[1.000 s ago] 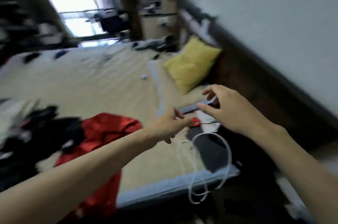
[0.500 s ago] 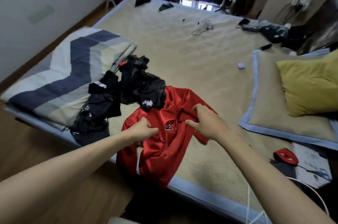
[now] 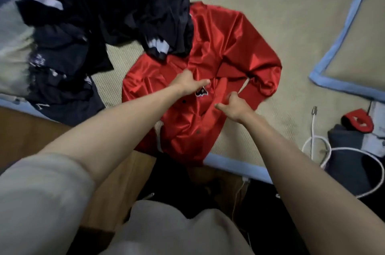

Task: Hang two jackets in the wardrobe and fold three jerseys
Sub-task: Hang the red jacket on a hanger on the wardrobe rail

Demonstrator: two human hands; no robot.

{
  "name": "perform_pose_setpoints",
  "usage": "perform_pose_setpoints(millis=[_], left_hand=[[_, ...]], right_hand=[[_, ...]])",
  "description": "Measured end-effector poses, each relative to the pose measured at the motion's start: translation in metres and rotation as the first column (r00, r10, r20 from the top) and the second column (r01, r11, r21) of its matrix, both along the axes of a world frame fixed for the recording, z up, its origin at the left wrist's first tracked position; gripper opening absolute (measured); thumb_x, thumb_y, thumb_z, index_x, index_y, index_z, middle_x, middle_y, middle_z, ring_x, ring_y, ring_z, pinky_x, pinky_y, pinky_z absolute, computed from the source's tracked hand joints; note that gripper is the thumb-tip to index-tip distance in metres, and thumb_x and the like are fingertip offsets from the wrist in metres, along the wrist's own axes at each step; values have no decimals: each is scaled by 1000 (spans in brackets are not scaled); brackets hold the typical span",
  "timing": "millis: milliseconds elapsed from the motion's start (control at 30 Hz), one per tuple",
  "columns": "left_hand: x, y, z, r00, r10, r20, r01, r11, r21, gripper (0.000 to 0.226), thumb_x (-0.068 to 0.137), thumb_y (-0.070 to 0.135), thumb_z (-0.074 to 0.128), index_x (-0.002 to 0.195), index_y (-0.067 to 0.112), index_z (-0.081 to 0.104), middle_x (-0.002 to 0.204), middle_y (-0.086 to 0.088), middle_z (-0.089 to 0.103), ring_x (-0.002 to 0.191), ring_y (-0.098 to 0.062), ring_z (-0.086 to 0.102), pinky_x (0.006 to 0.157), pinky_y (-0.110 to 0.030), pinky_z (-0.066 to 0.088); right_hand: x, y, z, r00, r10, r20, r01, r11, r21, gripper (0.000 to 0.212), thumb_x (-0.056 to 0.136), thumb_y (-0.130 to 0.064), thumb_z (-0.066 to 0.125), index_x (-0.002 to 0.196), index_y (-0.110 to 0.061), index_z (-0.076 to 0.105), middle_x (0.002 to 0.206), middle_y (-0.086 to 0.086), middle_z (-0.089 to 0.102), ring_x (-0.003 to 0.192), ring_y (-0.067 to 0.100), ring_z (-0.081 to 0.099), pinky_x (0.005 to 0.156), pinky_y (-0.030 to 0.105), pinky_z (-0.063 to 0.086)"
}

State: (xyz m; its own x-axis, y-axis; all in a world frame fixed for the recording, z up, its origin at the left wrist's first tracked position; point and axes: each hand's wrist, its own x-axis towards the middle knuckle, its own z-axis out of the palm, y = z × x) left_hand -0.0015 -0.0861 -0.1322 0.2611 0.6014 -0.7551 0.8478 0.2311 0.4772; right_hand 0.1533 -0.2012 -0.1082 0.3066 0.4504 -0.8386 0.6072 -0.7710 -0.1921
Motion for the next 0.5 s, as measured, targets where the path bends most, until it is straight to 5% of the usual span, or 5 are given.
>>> perform_pose_setpoints(millis=[100,200,300,400,500], left_hand=[[2,-3,-29,993,-85,-82,86,996,12,29,89,43,66,81,16,64,98,-14,74,97,-32,71,86,-38,55],[-13,5,-27,985,-154,77,157,987,-31,30,93,25,69,67,19,55,72,-5,66,72,-19,67,75,-27,49],[-48,17,-17,905,-420,-62,421,907,-4,22,87,30,74,102,13,71,104,-6,71,98,-20,66,87,-29,47],[-82,15,-18,718,-606,-342,642,767,-10,86,78,41,79,150,23,37,148,-13,42,130,-37,50,105,-48,43],[-95,3,-27,702,-601,-382,643,766,-25,111,76,43,82,158,24,10,156,-14,36,135,-39,47,106,-51,41]], right_hand=[[-3,-21,-12,999,-15,-38,14,1000,-27,58,94,-43,67,130,-2,46,131,21,61,122,37,59,96,36,45],[-8,-34,-17,998,-22,-62,21,999,-25,53,94,-44,67,126,-5,49,125,19,63,115,36,61,94,39,47],[-21,-40,-20,994,-25,-102,24,1000,-15,46,93,-43,67,120,-8,57,121,17,66,112,34,62,91,36,47],[-41,-46,-24,977,-79,-199,69,996,-56,49,91,-47,69,123,-11,62,122,11,67,114,30,63,95,36,50],[-68,-56,-30,893,-266,-362,229,963,-142,58,93,-40,70,138,-10,50,124,7,65,106,26,66,91,39,55]])
